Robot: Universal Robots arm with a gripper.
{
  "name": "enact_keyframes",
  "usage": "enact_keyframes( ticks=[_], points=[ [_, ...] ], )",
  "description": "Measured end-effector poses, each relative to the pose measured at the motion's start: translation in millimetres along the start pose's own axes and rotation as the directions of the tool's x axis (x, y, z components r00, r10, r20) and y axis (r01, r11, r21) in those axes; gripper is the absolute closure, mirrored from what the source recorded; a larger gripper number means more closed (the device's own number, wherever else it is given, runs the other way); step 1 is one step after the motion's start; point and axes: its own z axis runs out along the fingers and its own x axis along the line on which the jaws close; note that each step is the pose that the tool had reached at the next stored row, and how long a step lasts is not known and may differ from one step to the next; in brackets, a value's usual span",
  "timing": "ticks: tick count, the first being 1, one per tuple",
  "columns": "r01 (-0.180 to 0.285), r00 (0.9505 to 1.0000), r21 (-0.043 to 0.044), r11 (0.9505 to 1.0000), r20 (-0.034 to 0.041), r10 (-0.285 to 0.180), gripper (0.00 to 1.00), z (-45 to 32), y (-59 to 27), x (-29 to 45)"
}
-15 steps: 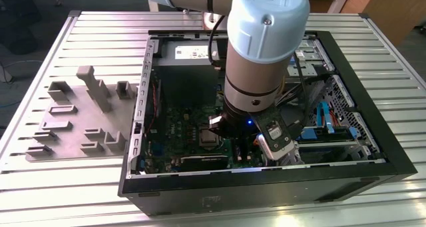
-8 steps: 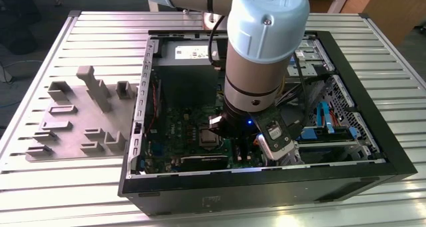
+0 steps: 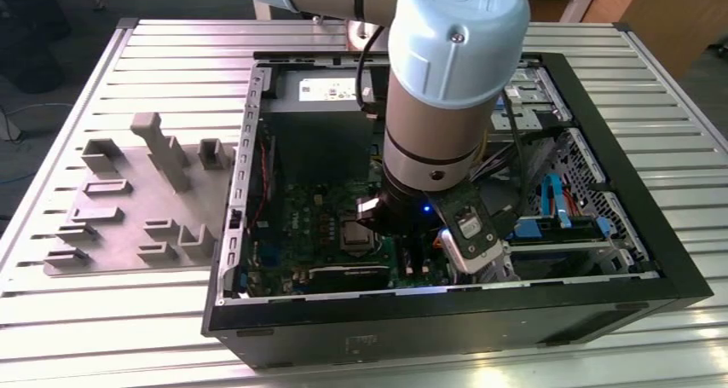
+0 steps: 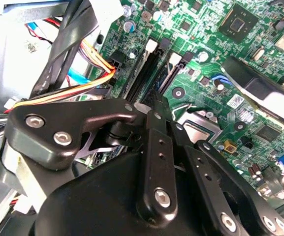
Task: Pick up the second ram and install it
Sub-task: 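Press down the second ram until it locks into place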
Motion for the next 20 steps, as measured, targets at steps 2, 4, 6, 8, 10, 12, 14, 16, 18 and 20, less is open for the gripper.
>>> enact_keyframes(
  ticks=[2,4,6,8,10,12,14,16,18,20],
  points=[
    [0.000,1.0000,0.0031,1.0000,-0.0008,0.000,0.89,-6.6,0.0,-0.2],
    [0.000,1.0000,0.0030,1.0000,-0.0007,0.000,0.89,-13.2,0.6,-0.5],
    [0.000,1.0000,0.0031,1.0000,-0.0007,0.000,0.89,-20.3,1.1,-0.8],
    [0.000,1.0000,0.0031,1.0000,-0.0007,0.000,0.89,-23.3,1.3,-1.0],
    [0.000,1.0000,0.0027,1.0000,-0.0006,0.000,0.89,-23.3,1.3,-1.0],
    [0.000,1.0000,-0.0032,1.0000,-0.0011,0.000,0.89,-23.0,1.6,-0.9],
    [0.000,1.0000,-0.0098,1.0000,-0.0014,0.000,0.89,-22.1,3.3,-0.8],
    [-0.001,1.0000,-0.0126,0.9999,-0.0015,0.001,0.89,-21.4,7.2,-0.6],
    [-0.001,1.0000,-0.0135,0.9999,-0.0016,0.001,0.89,-20.5,12.3,-0.2],
    [-0.001,1.0000,-0.0141,0.9999,-0.0016,0.001,0.89,-19.6,17.5,0.1]
  ],
)
